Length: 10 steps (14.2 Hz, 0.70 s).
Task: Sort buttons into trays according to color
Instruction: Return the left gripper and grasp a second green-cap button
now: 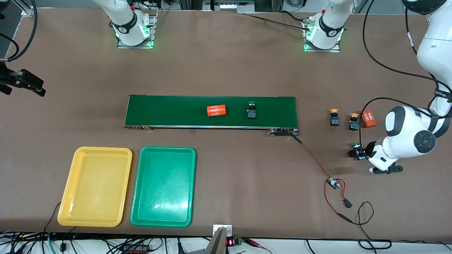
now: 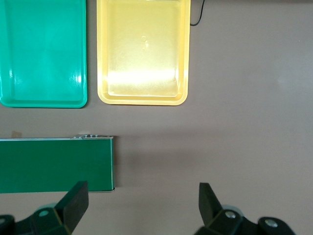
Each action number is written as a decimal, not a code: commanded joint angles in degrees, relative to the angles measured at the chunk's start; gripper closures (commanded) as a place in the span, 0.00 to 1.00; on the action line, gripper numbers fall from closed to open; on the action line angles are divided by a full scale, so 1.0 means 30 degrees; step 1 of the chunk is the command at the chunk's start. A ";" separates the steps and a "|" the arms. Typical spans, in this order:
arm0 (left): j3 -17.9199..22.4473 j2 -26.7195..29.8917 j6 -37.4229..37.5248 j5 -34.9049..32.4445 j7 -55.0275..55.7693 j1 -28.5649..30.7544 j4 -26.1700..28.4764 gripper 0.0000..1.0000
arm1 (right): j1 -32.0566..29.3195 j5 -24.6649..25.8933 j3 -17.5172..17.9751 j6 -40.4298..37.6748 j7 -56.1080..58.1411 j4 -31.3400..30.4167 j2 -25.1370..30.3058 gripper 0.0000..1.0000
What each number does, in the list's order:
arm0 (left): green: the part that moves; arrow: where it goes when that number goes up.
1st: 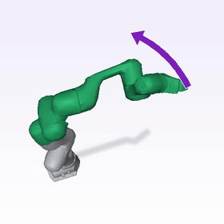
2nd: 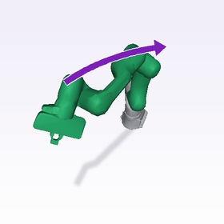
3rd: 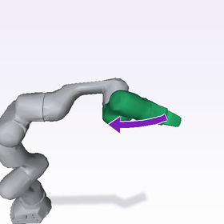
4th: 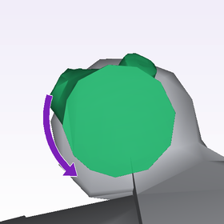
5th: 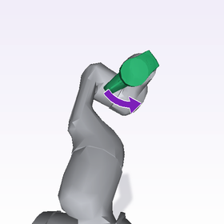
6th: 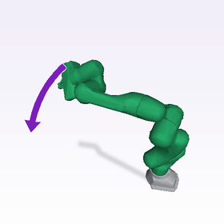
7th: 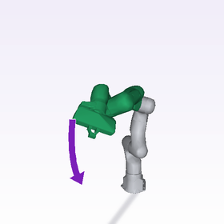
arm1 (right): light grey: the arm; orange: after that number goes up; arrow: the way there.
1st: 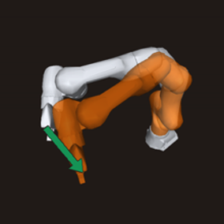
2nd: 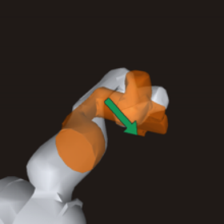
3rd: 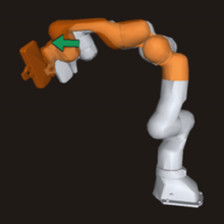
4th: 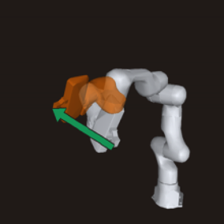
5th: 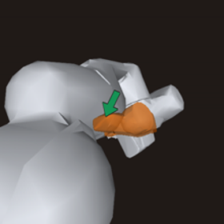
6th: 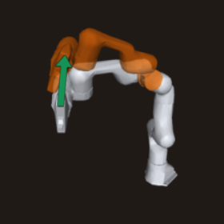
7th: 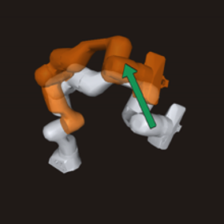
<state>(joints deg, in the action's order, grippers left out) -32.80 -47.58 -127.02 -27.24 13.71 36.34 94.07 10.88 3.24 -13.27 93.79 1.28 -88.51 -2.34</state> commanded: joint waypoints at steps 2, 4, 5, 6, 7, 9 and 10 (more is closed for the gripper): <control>0.0093 0.0096 0.0297 -0.0558 -0.0234 -0.0305 -0.0362 0.60 | 0.0092 0.0268 0.0058 -0.0381 0.0011 -0.0087 0.0223 0.00; -0.0489 0.0242 0.1957 -0.0558 -0.0207 -0.0450 -0.0360 0.76 | -0.0024 0.0269 0.0058 -0.0648 -0.0047 -0.0058 0.0165 0.00; -0.1160 0.0505 0.2925 -0.0529 -0.0148 -0.0568 -0.0535 0.78 | -0.0083 0.0211 0.0000 -0.0648 -0.0047 -0.0058 0.0165 0.00; -0.1747 0.0884 0.3689 -0.0529 -0.0118 -0.0569 -0.0566 0.78 | -0.0228 0.0210 -0.0001 -0.0649 0.0011 -0.0058 0.0252 0.00; -0.2188 0.1294 0.4219 -0.0442 -0.0060 -0.0569 -0.0566 0.78 | -0.0462 0.0181 -0.0001 -0.0649 0.0127 -0.0058 0.0282 0.00; -0.3241 0.1766 0.6496 -0.0178 0.1017 -0.0569 -0.0566 0.76 | -0.0727 -0.0024 -0.0001 -0.0386 0.0128 -0.0058 0.0020 0.00; -0.4059 0.1767 0.7814 -0.0177 0.2214 -0.0540 -0.0566 0.76 | -0.0728 0.0092 -0.0001 -0.0385 -0.0045 -0.0116 -0.0213 0.00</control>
<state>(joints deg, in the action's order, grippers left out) -42.10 -44.20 -109.83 -27.28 16.00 34.81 92.04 9.37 3.25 -13.62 92.53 1.29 -88.55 -2.46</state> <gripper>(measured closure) 0.599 0.000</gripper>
